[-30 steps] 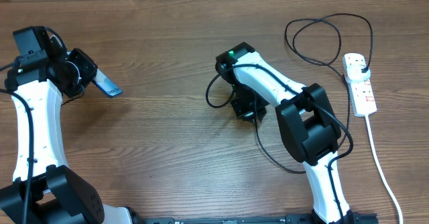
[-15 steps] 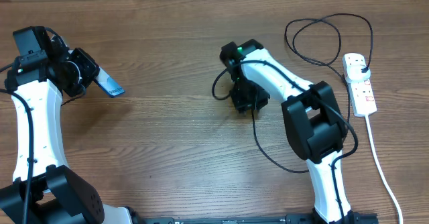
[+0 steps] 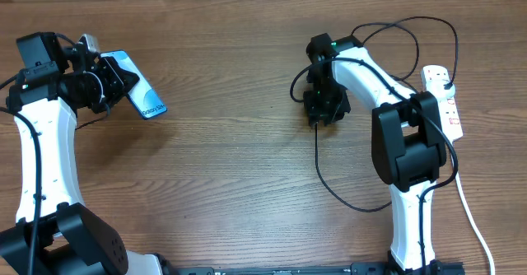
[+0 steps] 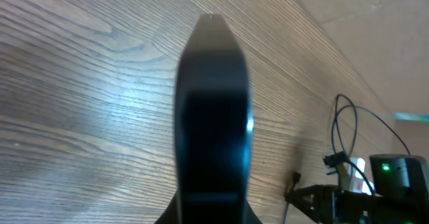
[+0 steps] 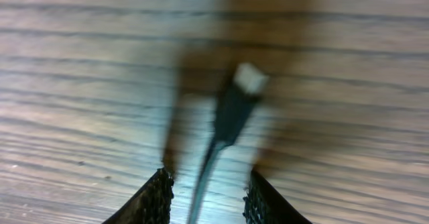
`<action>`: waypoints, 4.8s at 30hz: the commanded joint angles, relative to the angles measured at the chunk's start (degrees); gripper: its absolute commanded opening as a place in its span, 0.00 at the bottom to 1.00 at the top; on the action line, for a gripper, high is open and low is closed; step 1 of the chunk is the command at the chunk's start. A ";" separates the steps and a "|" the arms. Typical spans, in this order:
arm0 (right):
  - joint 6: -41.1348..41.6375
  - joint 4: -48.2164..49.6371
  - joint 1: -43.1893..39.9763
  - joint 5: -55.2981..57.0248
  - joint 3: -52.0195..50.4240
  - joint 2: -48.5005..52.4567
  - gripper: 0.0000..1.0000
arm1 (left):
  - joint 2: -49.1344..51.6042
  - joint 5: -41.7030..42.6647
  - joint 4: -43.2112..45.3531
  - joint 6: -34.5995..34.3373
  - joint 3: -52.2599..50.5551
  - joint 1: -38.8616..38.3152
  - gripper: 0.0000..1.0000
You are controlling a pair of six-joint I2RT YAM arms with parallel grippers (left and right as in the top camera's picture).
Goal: Plug charger to phone and switch on socket
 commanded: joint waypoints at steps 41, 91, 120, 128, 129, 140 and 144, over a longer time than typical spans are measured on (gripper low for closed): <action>1.27 12.20 1.60 1.75 -7.32 -2.60 0.04 | -1.51 33.86 6.14 9.84 0.81 -0.02 0.04; -1.66 6.21 16.72 -2.14 -7.58 -23.47 0.54 | -1.62 39.47 25.46 -15.82 0.81 0.81 0.04; 5.01 10.01 16.50 14.32 -24.00 -10.23 0.21 | -1.62 29.94 15.39 -9.01 0.81 1.09 0.05; 5.77 7.02 5.84 15.91 -24.20 -10.23 0.22 | -1.62 29.99 15.15 -9.01 0.81 1.01 0.05; 5.75 7.04 4.94 15.47 -24.20 -10.23 0.22 | -1.62 29.97 14.99 -9.01 0.81 0.98 0.05; 6.69 14.58 1.77 9.86 -24.20 -10.23 0.53 | -1.62 28.48 14.29 -9.03 0.81 0.98 0.05; 12.28 18.05 0.76 12.63 -24.20 -10.23 0.49 | -1.62 28.48 14.05 -9.03 0.81 1.01 0.05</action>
